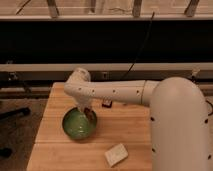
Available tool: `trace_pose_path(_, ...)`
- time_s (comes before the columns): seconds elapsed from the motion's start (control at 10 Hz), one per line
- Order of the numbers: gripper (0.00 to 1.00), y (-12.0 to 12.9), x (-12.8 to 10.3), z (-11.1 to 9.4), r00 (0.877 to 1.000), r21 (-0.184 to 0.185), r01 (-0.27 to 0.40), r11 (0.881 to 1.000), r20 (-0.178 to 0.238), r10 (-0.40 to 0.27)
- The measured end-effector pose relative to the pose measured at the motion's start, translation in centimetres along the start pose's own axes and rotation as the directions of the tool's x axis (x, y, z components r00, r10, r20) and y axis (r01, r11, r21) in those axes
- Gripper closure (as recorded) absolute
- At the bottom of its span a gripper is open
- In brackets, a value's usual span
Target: Place the pepper in the ceramic bowl
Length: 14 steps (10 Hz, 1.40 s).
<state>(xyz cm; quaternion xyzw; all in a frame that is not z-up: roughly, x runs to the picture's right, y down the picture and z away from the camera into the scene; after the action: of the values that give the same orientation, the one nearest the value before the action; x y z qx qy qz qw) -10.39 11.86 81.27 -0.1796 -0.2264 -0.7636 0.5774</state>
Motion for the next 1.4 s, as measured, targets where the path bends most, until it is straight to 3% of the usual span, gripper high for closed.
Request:
trace_pose_path(0.1,0.79,-0.06,0.07,0.02,1.000,0.000,0.002,1.000,-0.001,-0.002)
trace_pose_path(0.4,0.60,-0.12,0.20,0.09,1.000,0.002,0.006,1.000,-0.002,-0.006)
trace_pose_path(1.4,0.60,-0.26,0.68,0.20,1.000,0.004,0.017,1.000,-0.006,-0.017)
